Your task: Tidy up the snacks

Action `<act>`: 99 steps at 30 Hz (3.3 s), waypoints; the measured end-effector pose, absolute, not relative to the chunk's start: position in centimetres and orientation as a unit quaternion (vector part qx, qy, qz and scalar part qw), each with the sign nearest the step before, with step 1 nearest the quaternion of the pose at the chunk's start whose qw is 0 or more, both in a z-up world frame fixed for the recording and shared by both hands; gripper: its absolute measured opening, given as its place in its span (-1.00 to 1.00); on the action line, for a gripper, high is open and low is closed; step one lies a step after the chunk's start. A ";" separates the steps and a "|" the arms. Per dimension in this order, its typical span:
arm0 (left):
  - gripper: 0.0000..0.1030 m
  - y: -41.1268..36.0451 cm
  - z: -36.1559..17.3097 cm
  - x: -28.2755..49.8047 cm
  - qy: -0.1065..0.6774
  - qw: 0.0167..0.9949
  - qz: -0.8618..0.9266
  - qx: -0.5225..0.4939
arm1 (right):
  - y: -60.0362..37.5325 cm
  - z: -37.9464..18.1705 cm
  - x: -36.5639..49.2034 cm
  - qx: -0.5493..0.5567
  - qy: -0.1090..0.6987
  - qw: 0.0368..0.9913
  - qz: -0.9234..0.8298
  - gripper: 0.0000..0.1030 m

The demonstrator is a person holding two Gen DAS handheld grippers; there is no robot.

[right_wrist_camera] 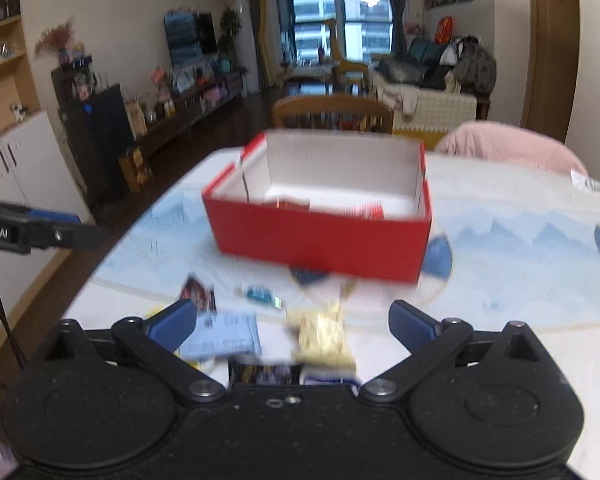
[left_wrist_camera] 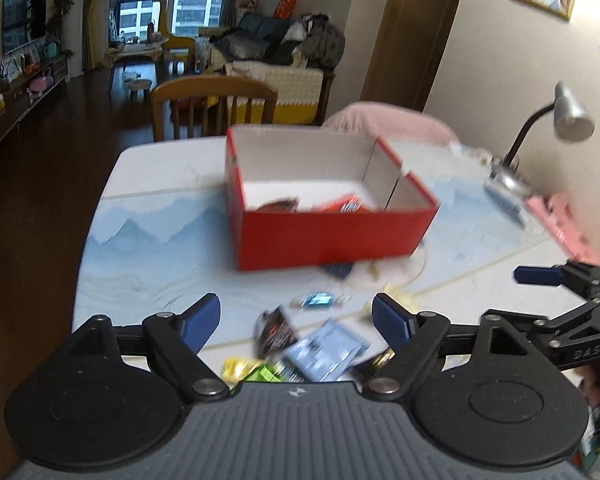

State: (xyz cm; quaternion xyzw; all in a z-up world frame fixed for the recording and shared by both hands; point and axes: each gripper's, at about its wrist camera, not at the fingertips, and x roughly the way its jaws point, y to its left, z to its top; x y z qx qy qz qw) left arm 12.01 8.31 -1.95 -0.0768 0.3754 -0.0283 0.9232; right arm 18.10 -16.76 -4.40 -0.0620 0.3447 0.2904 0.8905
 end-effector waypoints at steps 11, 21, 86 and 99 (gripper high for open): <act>0.62 8.6 -8.3 11.4 0.462 0.883 -0.083 -0.021 | -17.5 -10.0 16.8 -0.110 0.397 0.863 0.291 0.99; 0.61 10.3 -13.2 13.6 0.529 0.844 -0.092 -0.025 | -19.8 -14.3 18.2 -0.102 0.436 0.847 0.285 0.99; 0.00 10.5 -12.7 10.6 0.543 0.828 0.018 -0.141 | -22.7 -15.2 15.5 -0.090 0.436 0.874 0.194 -0.16; 0.00 9.8 -11.7 10.4 0.531 0.836 0.015 -0.133 | -22.4 -14.7 14.9 -0.106 0.421 0.882 0.183 -0.41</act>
